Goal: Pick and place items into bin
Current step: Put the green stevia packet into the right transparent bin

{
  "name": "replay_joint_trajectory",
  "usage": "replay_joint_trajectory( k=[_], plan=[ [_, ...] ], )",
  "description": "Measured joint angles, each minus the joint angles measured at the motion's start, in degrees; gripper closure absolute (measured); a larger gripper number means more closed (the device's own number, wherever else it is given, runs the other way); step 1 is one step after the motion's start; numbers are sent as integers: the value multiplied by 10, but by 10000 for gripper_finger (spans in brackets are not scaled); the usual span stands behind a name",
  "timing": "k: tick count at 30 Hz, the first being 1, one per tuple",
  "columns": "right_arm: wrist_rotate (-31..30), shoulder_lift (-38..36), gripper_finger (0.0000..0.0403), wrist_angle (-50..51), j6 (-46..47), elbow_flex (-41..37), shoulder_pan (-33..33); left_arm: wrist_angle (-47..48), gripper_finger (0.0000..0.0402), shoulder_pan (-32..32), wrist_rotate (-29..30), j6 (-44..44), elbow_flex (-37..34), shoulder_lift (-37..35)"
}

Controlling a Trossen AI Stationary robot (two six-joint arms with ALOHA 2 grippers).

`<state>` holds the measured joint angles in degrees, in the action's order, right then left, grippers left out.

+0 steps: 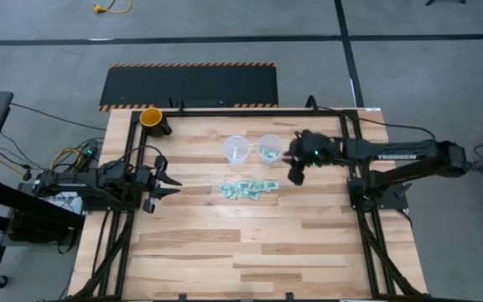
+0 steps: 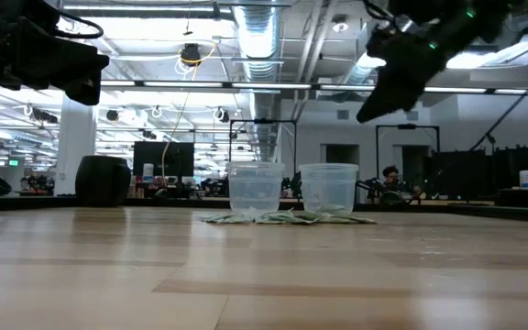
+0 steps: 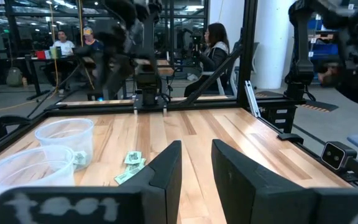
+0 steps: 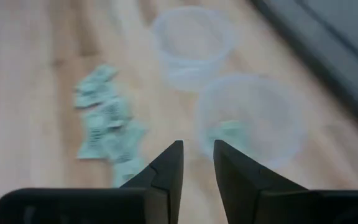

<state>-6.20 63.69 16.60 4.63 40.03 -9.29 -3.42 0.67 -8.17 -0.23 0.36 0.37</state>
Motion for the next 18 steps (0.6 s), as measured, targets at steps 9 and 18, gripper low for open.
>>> replay_joint_trajectory(
  k=[9,18],
  plan=[
    [4,-6,321,-101,45,-123,71,0,324,0,0,0,0,0],
    [-12,-6,321,-103,60,-126,93,0,324,0,0,0,0,0]
  ],
)
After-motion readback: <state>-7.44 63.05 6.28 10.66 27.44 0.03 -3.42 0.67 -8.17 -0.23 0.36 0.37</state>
